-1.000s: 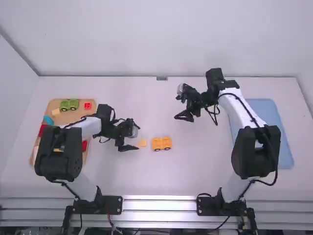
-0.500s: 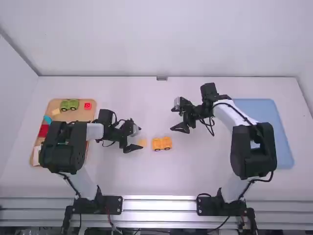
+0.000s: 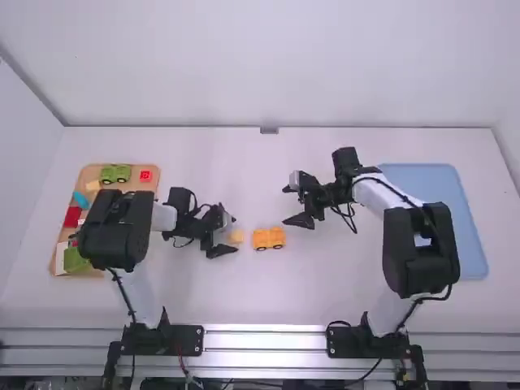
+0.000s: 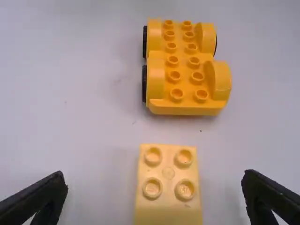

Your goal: Assemble lego blocks to make yellow taxi

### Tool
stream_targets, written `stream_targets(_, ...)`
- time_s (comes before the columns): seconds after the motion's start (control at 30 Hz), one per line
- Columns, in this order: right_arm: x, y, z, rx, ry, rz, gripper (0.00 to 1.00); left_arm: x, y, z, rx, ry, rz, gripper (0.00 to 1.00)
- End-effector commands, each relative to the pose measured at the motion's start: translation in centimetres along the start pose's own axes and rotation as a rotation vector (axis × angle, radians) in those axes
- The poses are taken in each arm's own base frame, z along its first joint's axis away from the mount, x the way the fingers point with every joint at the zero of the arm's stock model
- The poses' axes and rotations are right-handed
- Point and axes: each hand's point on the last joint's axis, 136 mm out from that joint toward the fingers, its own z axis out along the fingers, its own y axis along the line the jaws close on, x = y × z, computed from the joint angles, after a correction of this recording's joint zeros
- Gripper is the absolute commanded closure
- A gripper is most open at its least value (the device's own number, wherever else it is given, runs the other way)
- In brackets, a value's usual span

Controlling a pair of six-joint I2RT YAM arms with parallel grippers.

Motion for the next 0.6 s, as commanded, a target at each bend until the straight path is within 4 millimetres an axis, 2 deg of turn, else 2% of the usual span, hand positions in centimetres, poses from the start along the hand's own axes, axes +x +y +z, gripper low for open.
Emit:
stream_targets(0.0,-0.3,0.5,0.3,-0.017,-0.02,-0.004,0.02,0.8,-0.9,0.4,0.022,0.004,-0.015,0.04)
stream_targets(0.1,-0.4,0.5,0.4,-0.017,-0.021,-0.015,0.02,0.9,-0.8,0.5,0.02,0.003,-0.013,0.2)
stream_targets(0.2,-0.4,0.3,0.4,-0.013,-0.022,-0.021,0.01,1.1,-1.0,0.6,0.021,0.001,-0.013,0.31)
stream_targets(0.23,-0.4,0.3,0.4,-0.013,-0.022,-0.021,0.01,1.1,-1.1,0.6,0.02,0.001,-0.011,0.32)
stream_targets(0.43,-0.4,0.3,0.4,-0.013,-0.023,-0.022,0.02,1.7,-1.7,0.8,-0.01,-0.009,0.039,0.59)
stream_targets(0.57,-0.4,0.3,0.4,-0.013,-0.023,-0.021,0.02,1.8,-1.7,0.9,-0.046,-0.022,0.057,0.65)
